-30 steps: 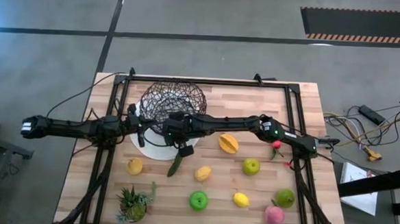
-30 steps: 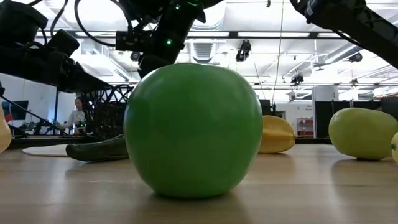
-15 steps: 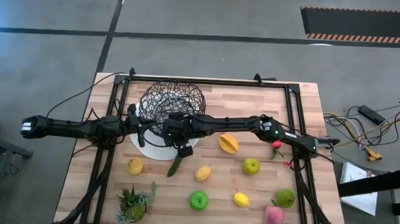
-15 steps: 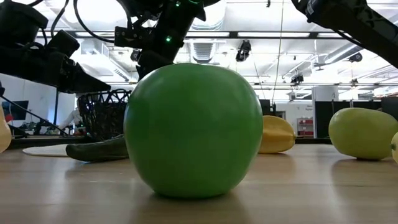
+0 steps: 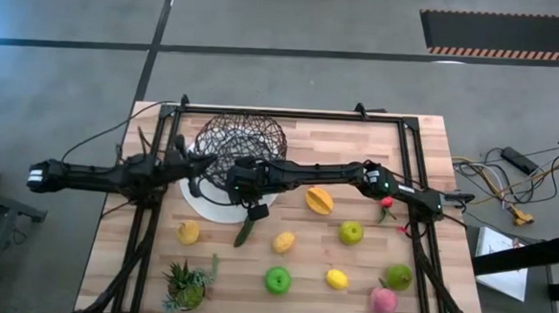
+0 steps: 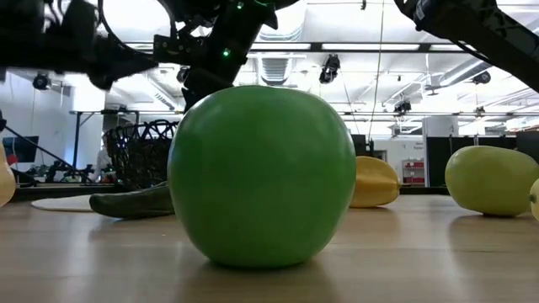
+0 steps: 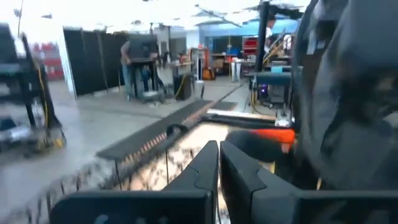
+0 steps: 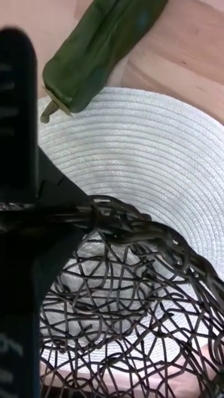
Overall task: Build produce basket
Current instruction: Put the wire basket on the table mat
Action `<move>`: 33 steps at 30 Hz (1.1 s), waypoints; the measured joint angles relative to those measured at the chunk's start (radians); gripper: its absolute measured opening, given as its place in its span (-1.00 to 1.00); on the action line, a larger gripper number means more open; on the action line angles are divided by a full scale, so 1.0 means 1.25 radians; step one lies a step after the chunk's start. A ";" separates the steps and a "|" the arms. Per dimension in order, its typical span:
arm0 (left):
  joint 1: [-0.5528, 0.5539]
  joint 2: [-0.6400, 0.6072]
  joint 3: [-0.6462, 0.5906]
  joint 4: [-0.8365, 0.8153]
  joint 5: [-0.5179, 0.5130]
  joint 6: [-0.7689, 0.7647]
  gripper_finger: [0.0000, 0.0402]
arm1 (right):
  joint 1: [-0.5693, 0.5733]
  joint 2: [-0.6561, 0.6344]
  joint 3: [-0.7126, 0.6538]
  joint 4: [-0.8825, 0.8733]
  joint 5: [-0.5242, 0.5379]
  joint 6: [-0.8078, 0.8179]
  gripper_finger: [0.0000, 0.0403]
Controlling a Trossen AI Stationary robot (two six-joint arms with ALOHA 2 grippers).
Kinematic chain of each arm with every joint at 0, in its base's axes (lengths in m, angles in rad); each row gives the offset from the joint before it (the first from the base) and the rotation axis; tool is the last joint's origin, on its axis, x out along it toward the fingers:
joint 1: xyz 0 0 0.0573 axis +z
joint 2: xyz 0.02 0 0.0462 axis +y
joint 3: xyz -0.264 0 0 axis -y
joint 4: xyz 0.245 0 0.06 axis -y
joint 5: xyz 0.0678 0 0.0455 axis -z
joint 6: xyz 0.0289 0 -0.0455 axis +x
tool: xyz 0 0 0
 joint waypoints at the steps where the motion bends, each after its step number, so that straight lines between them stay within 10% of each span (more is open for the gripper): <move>1: 0.000 0.009 0.027 -0.032 0.014 0.021 -1.00 | 0.000 0.000 0.000 0.003 0.001 -0.005 -0.90; 14: 0.000 0.137 0.223 -0.195 0.036 0.031 -1.00 | 0.040 -0.001 0.002 0.075 0.013 -0.102 -0.93; 19: 0.000 0.141 0.253 -0.252 0.015 0.030 -1.00 | 0.061 -0.001 0.002 0.082 0.167 -0.133 -0.93; 33: 0.000 0.031 0.289 -0.263 0.007 0.035 -1.00 | 0.070 0.030 0.002 0.110 0.007 -0.087 -0.93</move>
